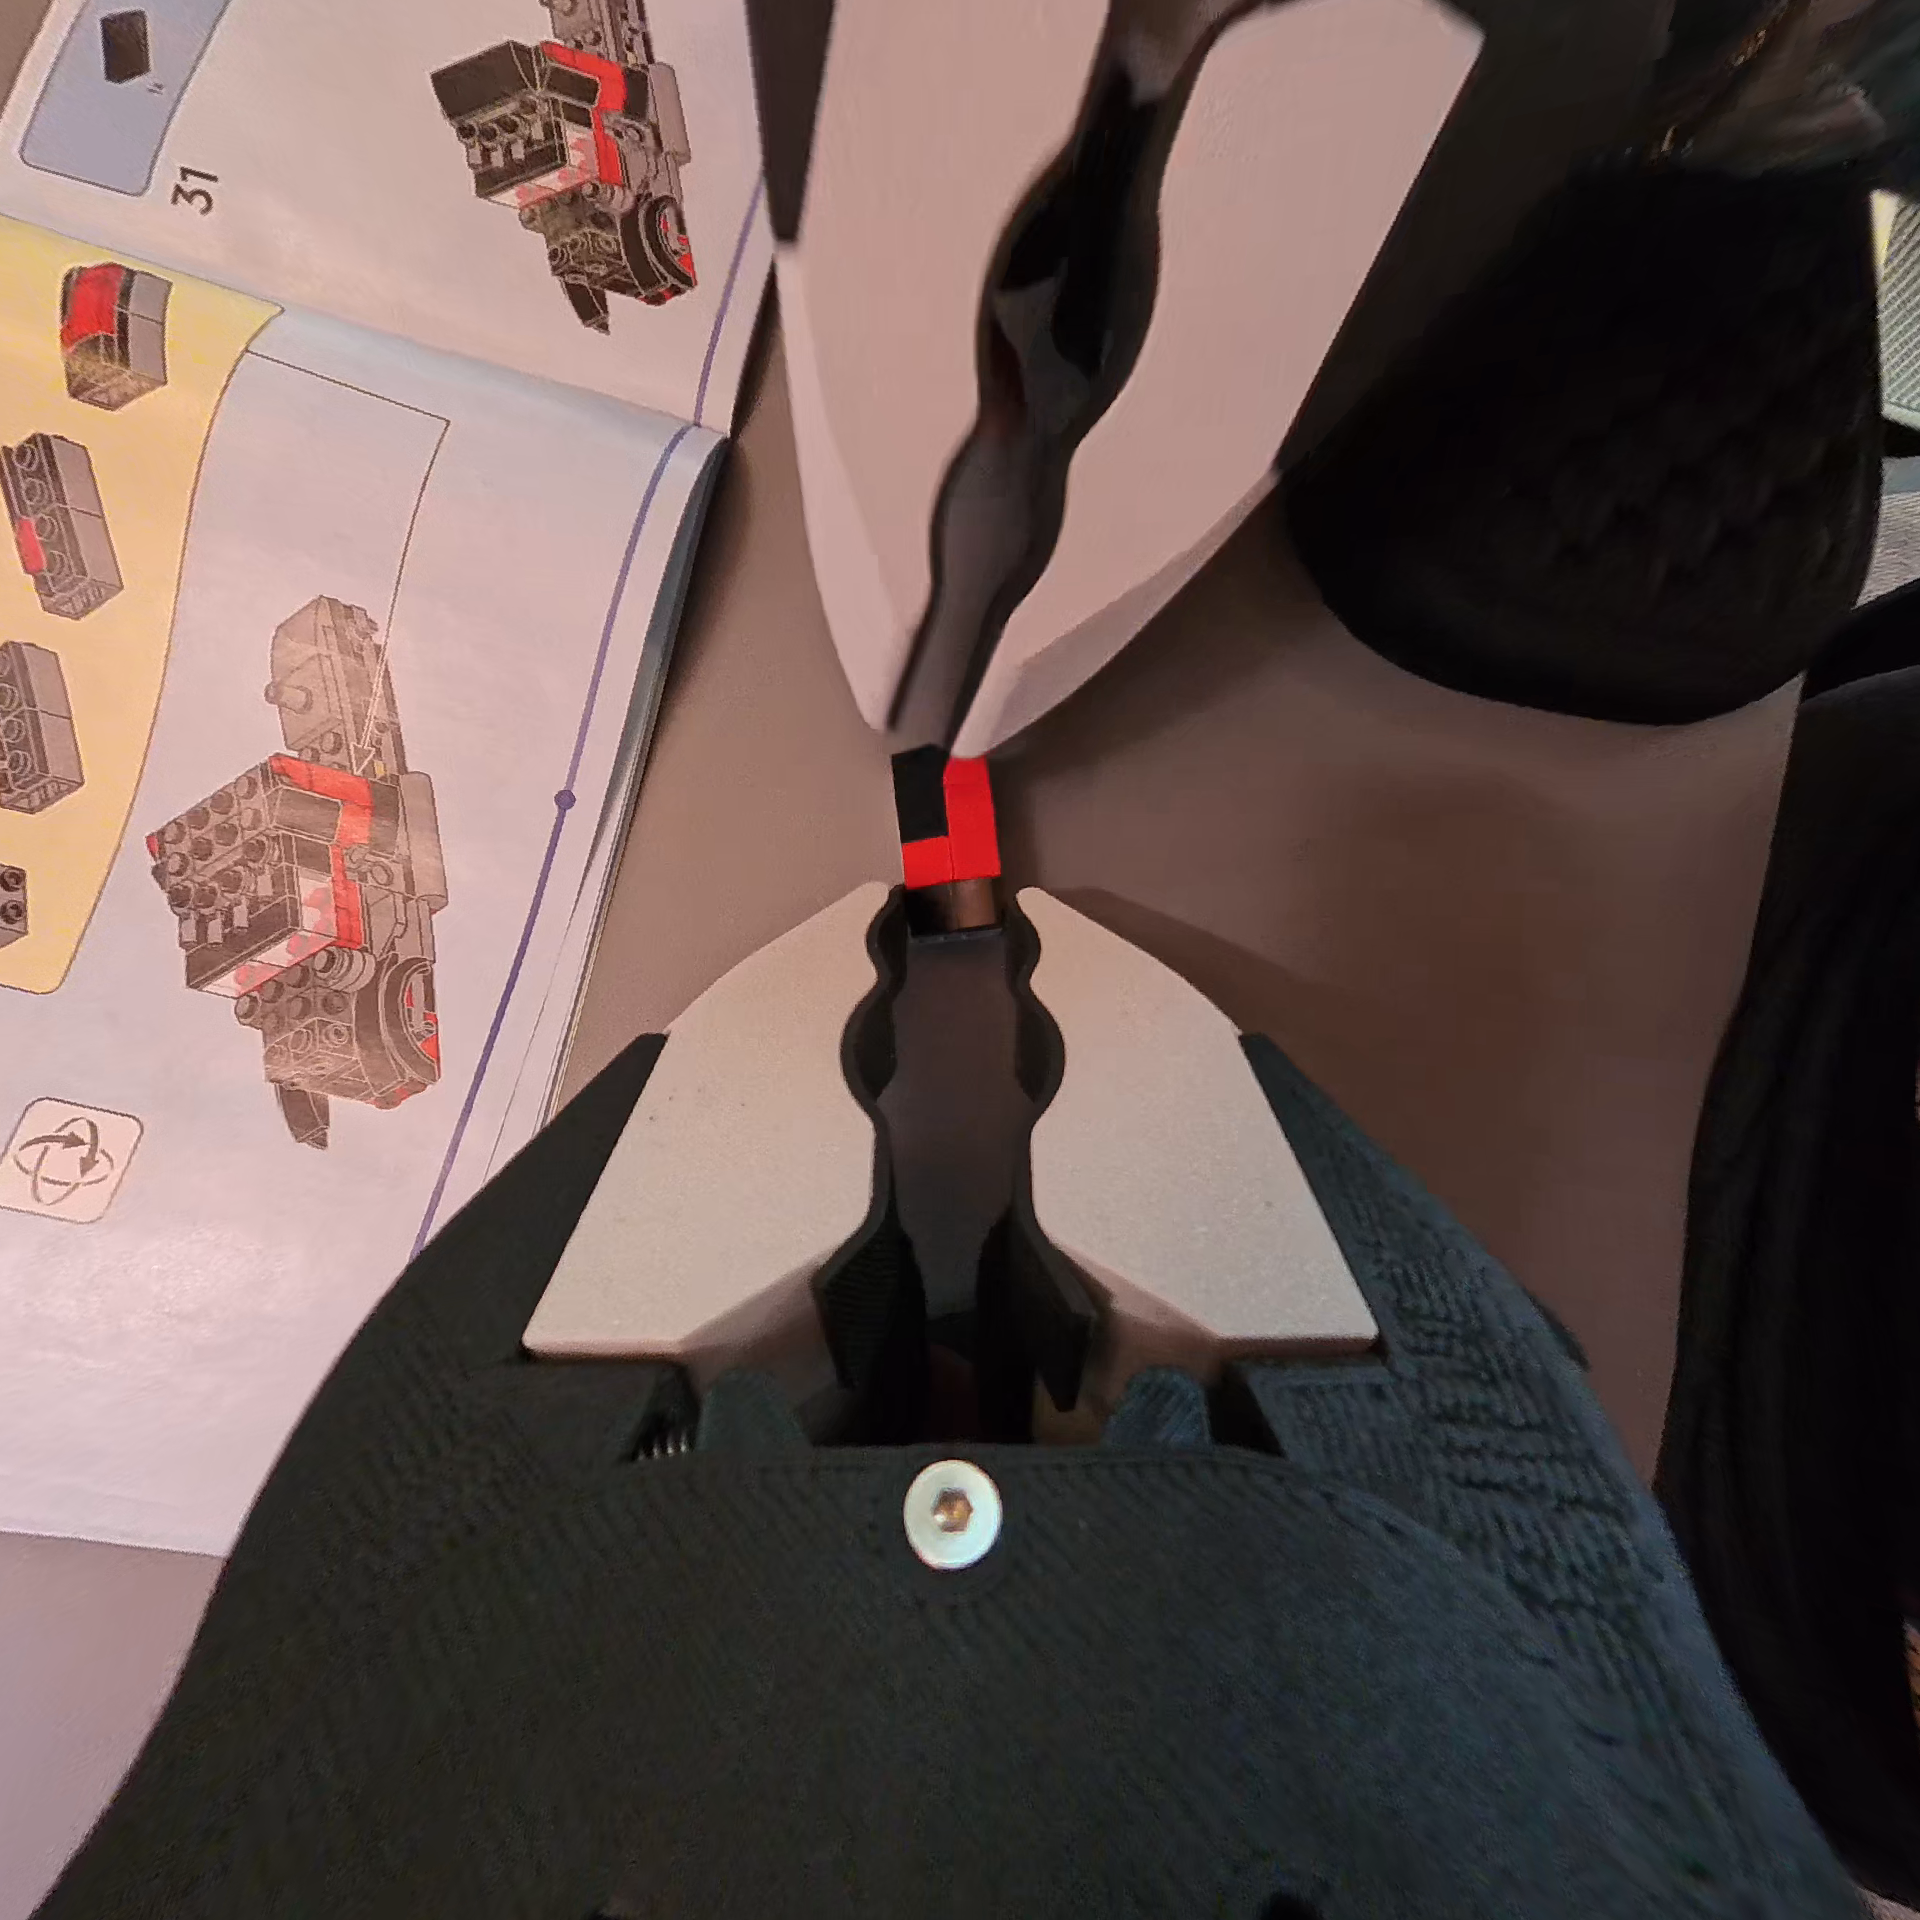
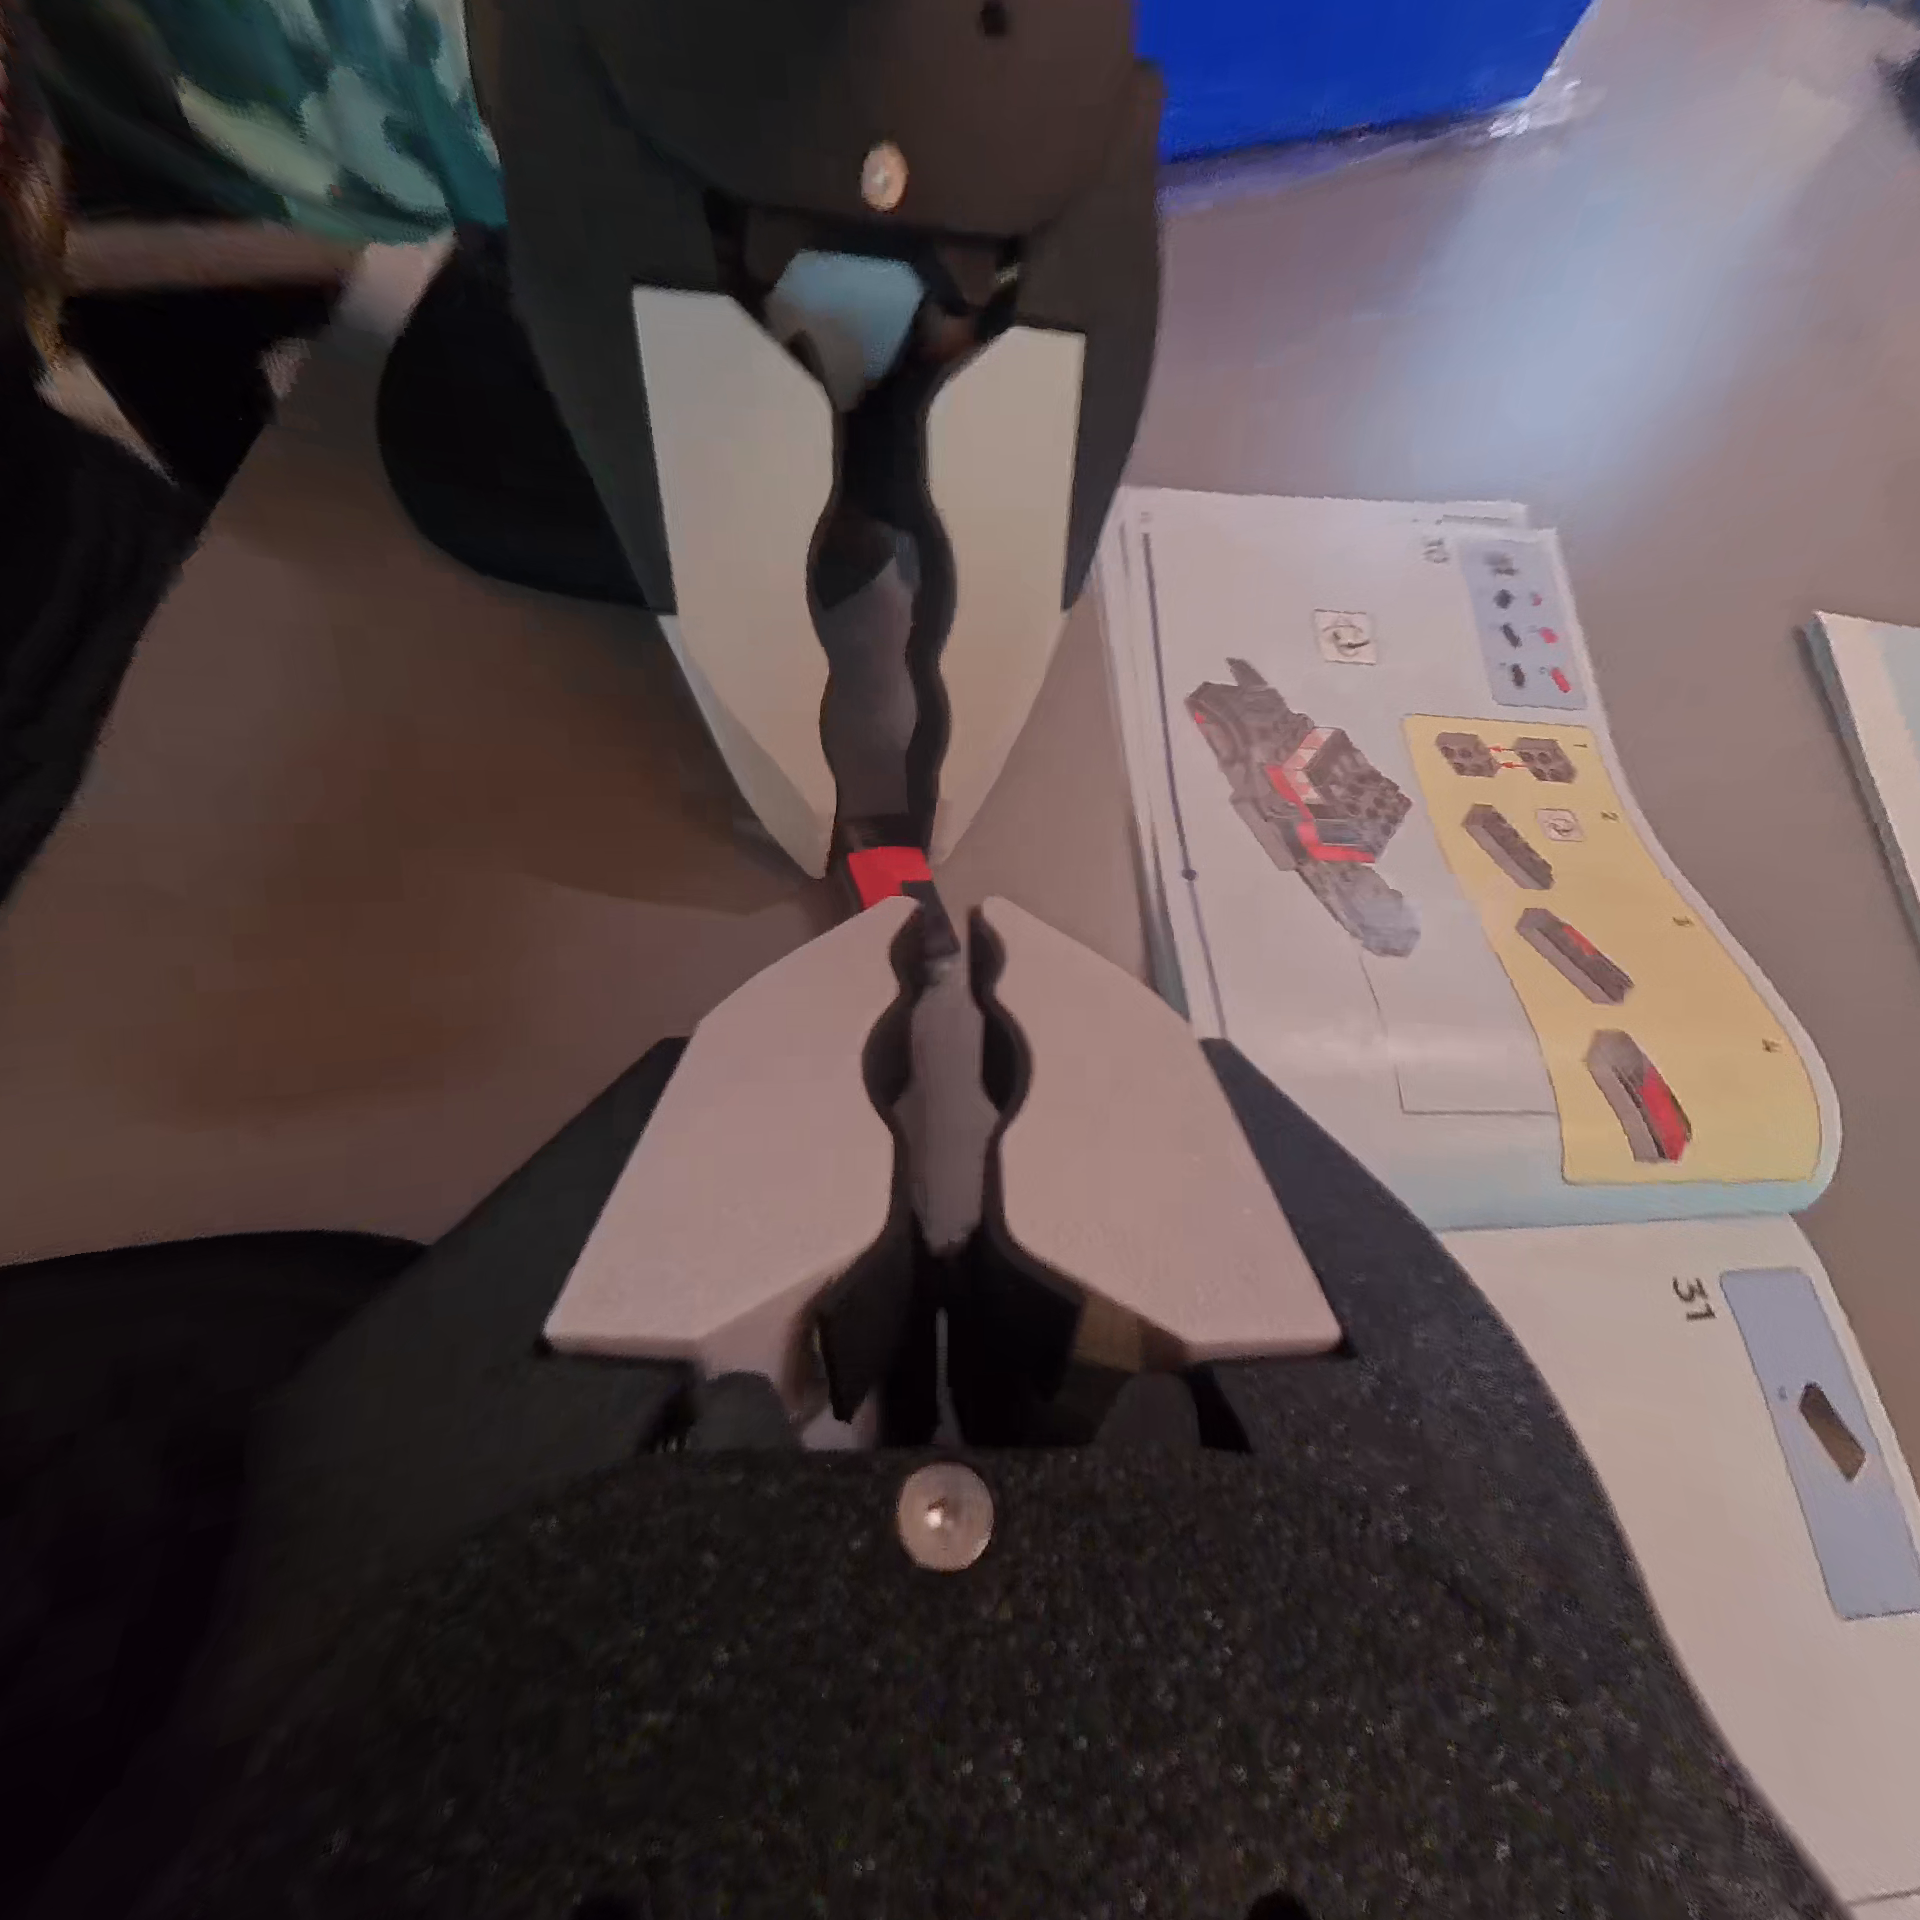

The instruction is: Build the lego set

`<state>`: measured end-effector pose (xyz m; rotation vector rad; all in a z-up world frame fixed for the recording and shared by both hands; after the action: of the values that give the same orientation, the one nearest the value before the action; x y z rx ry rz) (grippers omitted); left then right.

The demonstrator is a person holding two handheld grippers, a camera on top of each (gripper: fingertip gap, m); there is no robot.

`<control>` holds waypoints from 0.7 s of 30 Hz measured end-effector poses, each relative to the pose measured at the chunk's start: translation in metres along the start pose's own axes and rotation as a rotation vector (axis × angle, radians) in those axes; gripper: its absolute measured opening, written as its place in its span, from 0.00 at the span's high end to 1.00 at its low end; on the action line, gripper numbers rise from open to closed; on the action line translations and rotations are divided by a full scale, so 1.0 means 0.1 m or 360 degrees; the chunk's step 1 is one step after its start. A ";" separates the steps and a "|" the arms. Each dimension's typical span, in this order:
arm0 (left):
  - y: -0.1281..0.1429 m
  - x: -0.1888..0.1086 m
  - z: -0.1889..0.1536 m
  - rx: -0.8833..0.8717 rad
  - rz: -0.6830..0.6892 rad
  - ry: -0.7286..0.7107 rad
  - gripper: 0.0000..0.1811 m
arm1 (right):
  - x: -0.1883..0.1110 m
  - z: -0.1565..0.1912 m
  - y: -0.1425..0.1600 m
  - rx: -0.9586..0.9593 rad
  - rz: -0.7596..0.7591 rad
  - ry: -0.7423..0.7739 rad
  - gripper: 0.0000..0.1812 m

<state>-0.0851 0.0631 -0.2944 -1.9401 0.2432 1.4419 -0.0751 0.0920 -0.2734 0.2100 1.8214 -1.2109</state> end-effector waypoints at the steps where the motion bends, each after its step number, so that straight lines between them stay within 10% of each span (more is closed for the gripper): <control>1: 0.00 0.00 0.00 -0.0008 -0.0002 0.0012 0.90 | -0.06 -0.01 -0.01 0.0031 -0.0052 -0.0024 0.93; 8: -0.02 -0.05 -0.02 -0.0130 -0.0045 0.0253 0.90 | -0.16 0.08 -0.07 -0.0300 -0.0180 0.0191 0.81; 21: -0.29 -0.68 -0.29 -0.0379 -0.0588 0.1376 0.90 | -0.46 0.17 -0.51 -0.0763 -0.0378 0.0507 0.89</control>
<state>-0.0720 0.0498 -0.2172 -2.5438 0.0834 0.3482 -0.0680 0.0676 -0.2078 -0.0955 2.4124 -0.8928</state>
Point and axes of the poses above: each gripper's, where its closed fingertips meet, x out along the fingers, y out of its underside, z = x × y across the jaws, the point moved 1 cm from there along -x, back along the fingers, and after that the axes turned 15 degrees about z, right-handed, at the moved point
